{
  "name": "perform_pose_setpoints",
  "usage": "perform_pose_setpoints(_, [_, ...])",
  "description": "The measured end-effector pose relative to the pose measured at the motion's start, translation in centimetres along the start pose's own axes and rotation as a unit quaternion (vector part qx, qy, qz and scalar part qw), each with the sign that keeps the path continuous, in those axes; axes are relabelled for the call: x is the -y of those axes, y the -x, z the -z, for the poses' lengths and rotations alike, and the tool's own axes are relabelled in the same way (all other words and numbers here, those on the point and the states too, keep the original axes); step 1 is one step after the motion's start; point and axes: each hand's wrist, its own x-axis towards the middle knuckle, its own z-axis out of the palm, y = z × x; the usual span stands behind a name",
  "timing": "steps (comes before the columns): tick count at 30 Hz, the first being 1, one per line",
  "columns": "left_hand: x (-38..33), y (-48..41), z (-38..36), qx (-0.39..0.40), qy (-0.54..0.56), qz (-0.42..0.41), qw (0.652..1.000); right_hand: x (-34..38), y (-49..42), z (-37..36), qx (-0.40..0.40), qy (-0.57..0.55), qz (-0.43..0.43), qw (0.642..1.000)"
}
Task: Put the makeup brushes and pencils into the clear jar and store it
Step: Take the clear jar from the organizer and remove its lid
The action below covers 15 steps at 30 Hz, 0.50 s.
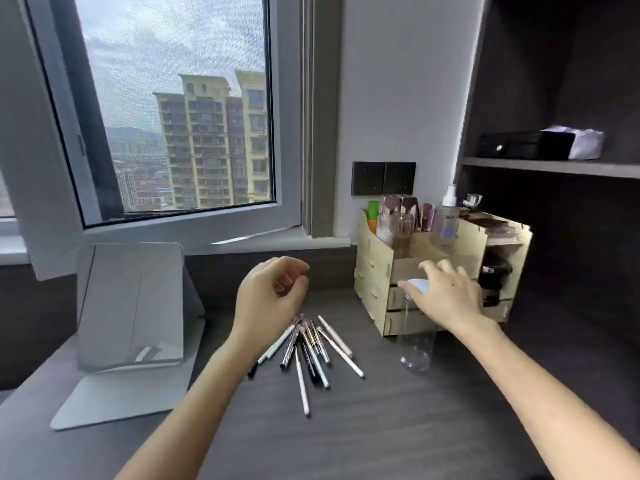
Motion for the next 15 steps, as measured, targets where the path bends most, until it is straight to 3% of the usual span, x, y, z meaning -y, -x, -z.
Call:
perform_pose_setpoints(4, [0.0, 0.6, -2.1, 0.035, -0.041, 0.014, 0.998, -0.5, -0.1, -1.5, 0.080, 0.055, -0.025, 0.995])
perform_pose_setpoints(8, [0.8, 1.4, -4.2, 0.091, -0.072, 0.011, 0.993, 0.1, -0.1, -1.7, 0.042, -0.006, -0.020, 0.999])
perform_pose_setpoints(12, [0.3, 2.7, -5.9, 0.172, -0.094, 0.020, 0.980, 3.4, 2.5, 0.6, -0.044, -0.149, 0.013, 0.988])
perform_pose_setpoints(15, [-0.5, 4.0, -6.6, 0.137, -0.118, 0.014, 0.983, 6.8, 5.0, 1.4, -0.009, -0.309, 0.023, 0.951])
